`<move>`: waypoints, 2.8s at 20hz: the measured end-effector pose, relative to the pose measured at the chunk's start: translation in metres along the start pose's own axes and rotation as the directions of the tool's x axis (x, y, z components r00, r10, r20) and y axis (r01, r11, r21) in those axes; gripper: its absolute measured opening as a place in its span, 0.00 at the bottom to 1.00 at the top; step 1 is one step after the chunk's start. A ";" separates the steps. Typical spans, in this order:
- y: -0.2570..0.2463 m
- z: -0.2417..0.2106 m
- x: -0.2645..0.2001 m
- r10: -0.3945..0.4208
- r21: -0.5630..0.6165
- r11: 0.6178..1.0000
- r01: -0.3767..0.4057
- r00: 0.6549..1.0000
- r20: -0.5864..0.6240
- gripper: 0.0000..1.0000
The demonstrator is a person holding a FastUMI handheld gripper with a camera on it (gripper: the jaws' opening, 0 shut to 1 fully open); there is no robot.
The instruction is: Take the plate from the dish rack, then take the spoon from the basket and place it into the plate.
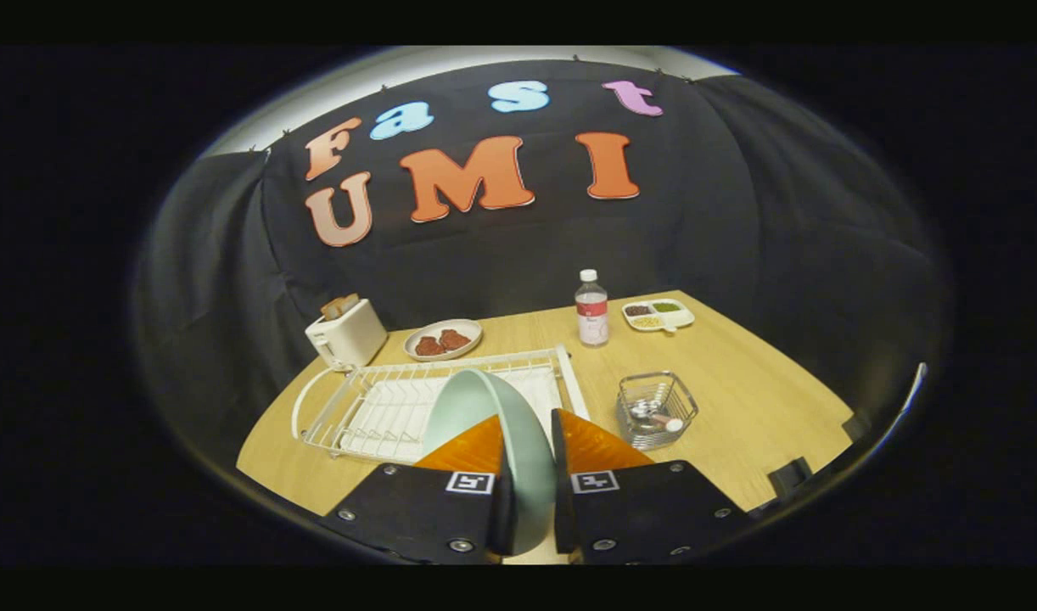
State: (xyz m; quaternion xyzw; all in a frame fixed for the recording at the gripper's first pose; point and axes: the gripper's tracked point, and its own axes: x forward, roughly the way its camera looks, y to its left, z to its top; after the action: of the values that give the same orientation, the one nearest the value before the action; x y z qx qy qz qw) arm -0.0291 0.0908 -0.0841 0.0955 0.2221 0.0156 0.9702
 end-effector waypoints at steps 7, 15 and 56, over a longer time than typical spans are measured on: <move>-0.003 -0.069 -0.009 0.083 0.136 0.988 -0.076 0.995 -0.051 0.19; -0.012 -0.127 0.000 0.148 0.266 0.957 -0.116 0.984 -0.103 0.19; -0.119 -0.021 0.045 -0.206 -0.139 0.953 0.269 0.912 0.353 0.71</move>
State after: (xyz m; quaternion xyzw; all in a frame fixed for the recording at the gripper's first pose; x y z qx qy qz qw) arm 0.0016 -0.0187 -0.1445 -0.0213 0.0615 -0.0989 0.9930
